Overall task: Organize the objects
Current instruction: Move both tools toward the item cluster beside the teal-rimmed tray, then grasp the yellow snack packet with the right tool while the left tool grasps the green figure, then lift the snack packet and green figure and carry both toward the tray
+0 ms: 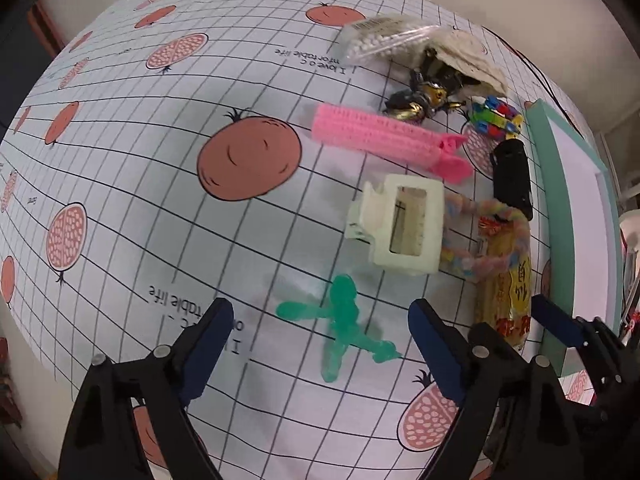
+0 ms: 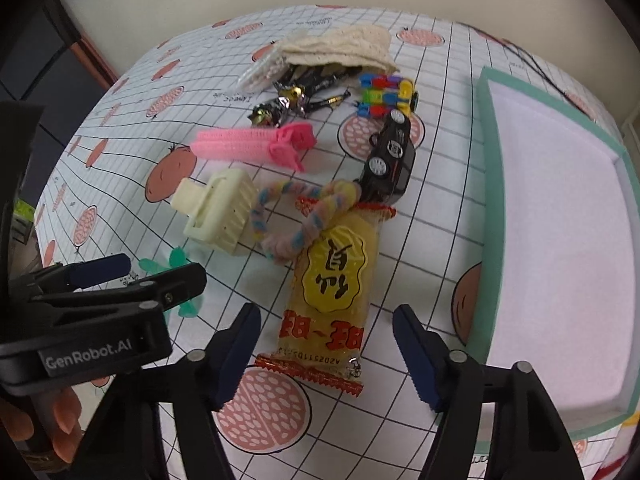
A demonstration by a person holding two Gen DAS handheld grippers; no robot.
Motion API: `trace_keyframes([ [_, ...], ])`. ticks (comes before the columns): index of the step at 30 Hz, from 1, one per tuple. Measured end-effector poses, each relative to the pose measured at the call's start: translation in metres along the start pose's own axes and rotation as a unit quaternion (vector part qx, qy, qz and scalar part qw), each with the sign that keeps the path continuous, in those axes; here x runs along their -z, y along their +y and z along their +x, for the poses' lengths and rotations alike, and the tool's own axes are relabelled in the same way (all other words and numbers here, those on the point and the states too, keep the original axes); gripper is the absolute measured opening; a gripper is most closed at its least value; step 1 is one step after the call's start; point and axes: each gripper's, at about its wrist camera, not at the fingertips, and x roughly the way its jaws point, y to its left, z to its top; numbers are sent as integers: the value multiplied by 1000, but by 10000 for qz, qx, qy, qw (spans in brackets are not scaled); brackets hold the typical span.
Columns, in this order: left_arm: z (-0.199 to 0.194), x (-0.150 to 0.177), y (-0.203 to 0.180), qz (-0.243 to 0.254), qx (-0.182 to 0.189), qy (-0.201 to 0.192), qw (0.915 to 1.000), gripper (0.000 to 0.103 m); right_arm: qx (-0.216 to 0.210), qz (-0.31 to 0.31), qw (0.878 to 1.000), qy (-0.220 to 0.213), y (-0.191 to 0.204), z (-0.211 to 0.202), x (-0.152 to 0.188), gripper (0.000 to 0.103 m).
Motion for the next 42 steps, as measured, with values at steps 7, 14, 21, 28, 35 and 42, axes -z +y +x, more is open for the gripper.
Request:
trace_keyframes([
  [7,6,4,-6,180,52,82,9998,72,76,-56,10000,-5,1,2,0,54],
  [14,8,9,-9,354,-77,37,9993,52,-25,40,10000,42,-4,-2,0,41],
  [21,9,13,-6,412,33,-5,9991,41,-65,123,9999,65,-4,-4,2,40],
  [28,9,18,-7,572,116,-34,9983,37,-135,156,9998,8,-4,-12,7,40],
  [35,7,21,-3,608,115,-118,9980,37,-214,250,9994,-42,-7,-24,13,40],
  [42,3,27,1,625,130,-216,9977,37,-272,393,9988,-145,-12,-38,18,40],
])
